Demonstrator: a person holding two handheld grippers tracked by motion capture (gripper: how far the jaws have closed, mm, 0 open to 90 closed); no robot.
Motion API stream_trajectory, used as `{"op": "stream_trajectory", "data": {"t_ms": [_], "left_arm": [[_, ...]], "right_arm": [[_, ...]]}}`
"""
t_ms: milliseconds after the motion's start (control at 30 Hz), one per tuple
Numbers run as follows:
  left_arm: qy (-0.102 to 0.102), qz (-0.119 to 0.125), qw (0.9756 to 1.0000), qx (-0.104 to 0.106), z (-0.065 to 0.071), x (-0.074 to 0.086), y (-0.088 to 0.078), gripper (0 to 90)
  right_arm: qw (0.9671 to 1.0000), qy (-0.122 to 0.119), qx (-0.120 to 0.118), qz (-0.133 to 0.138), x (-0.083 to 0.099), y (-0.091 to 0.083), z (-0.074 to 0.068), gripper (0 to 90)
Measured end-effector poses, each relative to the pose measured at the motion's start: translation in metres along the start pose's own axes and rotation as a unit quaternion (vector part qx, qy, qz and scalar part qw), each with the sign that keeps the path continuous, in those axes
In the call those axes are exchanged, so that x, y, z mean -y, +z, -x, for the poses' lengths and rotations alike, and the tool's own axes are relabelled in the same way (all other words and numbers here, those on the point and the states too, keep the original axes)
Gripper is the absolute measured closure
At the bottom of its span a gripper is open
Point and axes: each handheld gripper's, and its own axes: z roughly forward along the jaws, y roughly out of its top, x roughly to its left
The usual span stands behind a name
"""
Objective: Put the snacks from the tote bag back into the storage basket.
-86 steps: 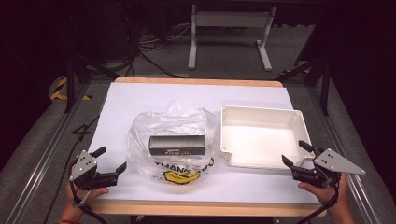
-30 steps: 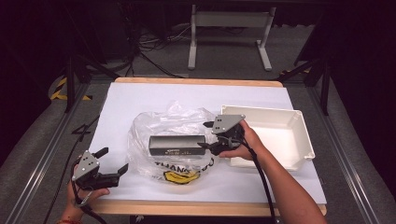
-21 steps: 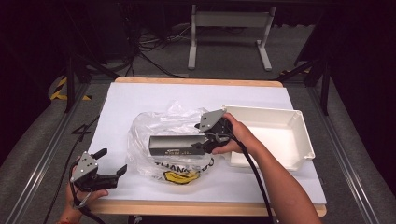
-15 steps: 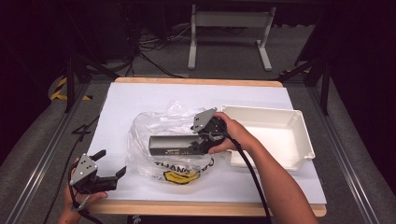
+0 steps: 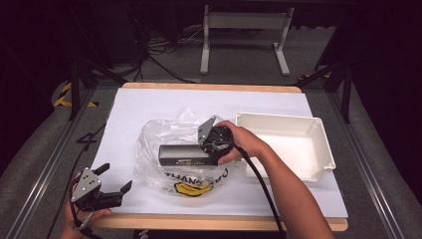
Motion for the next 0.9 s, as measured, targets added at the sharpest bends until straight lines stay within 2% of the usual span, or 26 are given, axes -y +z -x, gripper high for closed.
{"op": "stream_trajectory", "data": {"t_ms": [67,167,200,300,367,433,467,533,667,900], "left_arm": [[0.0,0.001,1.0,0.0,0.0,0.0,-0.001,5.6],[0.0,0.0,1.0,0.0,0.0,0.001,-0.002,5.7],[-0.001,0.0,1.0,0.0,0.0,0.002,-0.003,5.6],[-0.001,0.0,1.0,0.0,0.0,0.002,-0.003,5.7],[0.0,0.0,1.0,-0.001,0.0,0.002,-0.003,5.7],[0.001,0.0,1.0,-0.001,0.0,0.002,-0.004,5.7],[0.0,0.001,1.0,-0.002,0.001,0.002,-0.004,5.7],[0.0,0.001,1.0,-0.002,0.0,0.002,-0.004,5.6],[-0.005,0.002,1.0,-0.003,-0.001,0.003,-0.003,5.6],[-0.003,-0.003,1.0,-0.005,0.0,0.003,-0.003,5.5]], "right_arm": [[0.9999,-0.001,-0.002,-0.013,-0.001,0.005,0.002,33.5],[0.9999,-0.005,0.003,-0.012,-0.001,0.008,0.002,35.2],[0.9998,-0.006,-0.003,-0.018,-0.001,0.01,0.004,36.0],[0.9995,-0.003,0.001,-0.032,-0.001,0.013,0.006,36.7],[0.9989,-0.008,0.002,-0.046,-0.001,0.016,0.007,36.6],[0.9988,-0.007,0.0,-0.049,-0.001,0.017,0.007,36.9],[0.9984,-0.014,0.0,-0.054,-0.002,0.019,0.007,39.3],[0.9986,-0.015,0.006,-0.051,-0.002,0.02,0.007,39.6],[0.999,-0.014,0.0,-0.043,0.0,0.02,0.009,40.3],[0.9996,-0.018,-0.006,-0.022,0.002,0.017,0.009,42.7]]}}
